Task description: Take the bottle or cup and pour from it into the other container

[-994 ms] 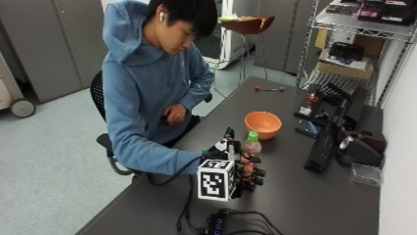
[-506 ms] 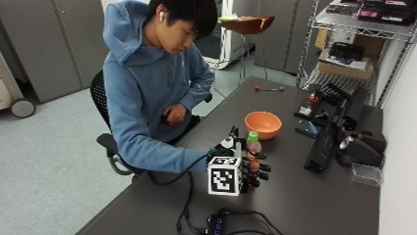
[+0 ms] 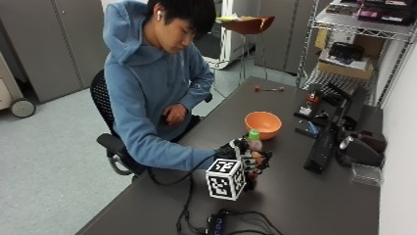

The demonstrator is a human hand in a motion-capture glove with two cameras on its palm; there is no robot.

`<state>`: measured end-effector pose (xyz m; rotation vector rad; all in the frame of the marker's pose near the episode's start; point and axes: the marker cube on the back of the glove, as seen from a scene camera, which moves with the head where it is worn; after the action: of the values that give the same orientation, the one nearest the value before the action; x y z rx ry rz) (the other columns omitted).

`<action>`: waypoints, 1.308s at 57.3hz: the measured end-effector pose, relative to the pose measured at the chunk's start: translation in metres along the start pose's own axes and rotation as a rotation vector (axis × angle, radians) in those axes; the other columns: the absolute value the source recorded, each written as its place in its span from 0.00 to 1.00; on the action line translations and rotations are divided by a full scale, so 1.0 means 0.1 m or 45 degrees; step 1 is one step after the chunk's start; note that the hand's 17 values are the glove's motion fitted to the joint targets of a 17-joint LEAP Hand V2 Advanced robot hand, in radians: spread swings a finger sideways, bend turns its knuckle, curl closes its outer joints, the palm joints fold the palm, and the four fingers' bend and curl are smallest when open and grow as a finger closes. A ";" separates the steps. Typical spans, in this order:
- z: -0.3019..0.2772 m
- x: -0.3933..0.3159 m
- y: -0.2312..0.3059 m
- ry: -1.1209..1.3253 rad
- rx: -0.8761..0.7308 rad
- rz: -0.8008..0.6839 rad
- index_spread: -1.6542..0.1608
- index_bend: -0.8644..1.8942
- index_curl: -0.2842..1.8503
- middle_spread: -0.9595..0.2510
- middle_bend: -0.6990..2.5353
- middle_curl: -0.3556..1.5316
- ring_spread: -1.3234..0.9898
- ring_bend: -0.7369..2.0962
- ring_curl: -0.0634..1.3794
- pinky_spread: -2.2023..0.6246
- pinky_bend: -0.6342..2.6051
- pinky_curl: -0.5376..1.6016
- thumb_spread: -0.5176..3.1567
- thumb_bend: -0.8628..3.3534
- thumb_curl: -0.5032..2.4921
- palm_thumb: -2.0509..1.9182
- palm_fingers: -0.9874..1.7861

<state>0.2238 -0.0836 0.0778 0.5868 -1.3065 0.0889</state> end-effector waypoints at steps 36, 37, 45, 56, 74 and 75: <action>1.04 -0.56 0.04 1.100 -0.441 -0.383 0.84 0.36 0.25 0.73 0.34 0.43 0.50 0.46 0.35 0.70 0.33 0.43 0.17 0.20 0.38 0.81 0.76; 1.05 -0.58 0.04 1.137 -0.459 -0.383 0.84 0.36 0.25 0.73 0.34 0.44 0.50 0.46 0.35 0.70 0.33 0.43 0.17 0.20 0.38 0.81 0.76; 1.18 -0.75 -0.05 1.394 -0.549 -0.355 0.84 0.36 0.26 0.72 0.34 0.45 0.50 0.46 0.36 0.70 0.33 0.44 0.16 0.20 0.38 0.81 0.76; 1.36 -0.98 -0.12 1.678 -0.732 -0.279 0.84 0.36 0.26 0.72 0.34 0.46 0.50 0.46 0.37 0.69 0.33 0.44 0.15 0.20 0.39 0.81 0.76; 1.84 -1.24 -0.17 2.320 -0.933 -0.337 0.84 0.36 0.27 0.72 0.34 0.47 0.50 0.45 0.38 0.69 0.33 0.45 0.15 0.20 0.40 0.81 0.76; 1.88 -1.25 -0.17 2.352 -0.939 -0.348 0.84 0.36 0.27 0.72 0.34 0.47 0.50 0.45 0.38 0.69 0.33 0.45 0.15 0.20 0.40 0.81 0.76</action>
<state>0.0298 -0.1507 -0.0177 -0.1055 0.5710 -0.0845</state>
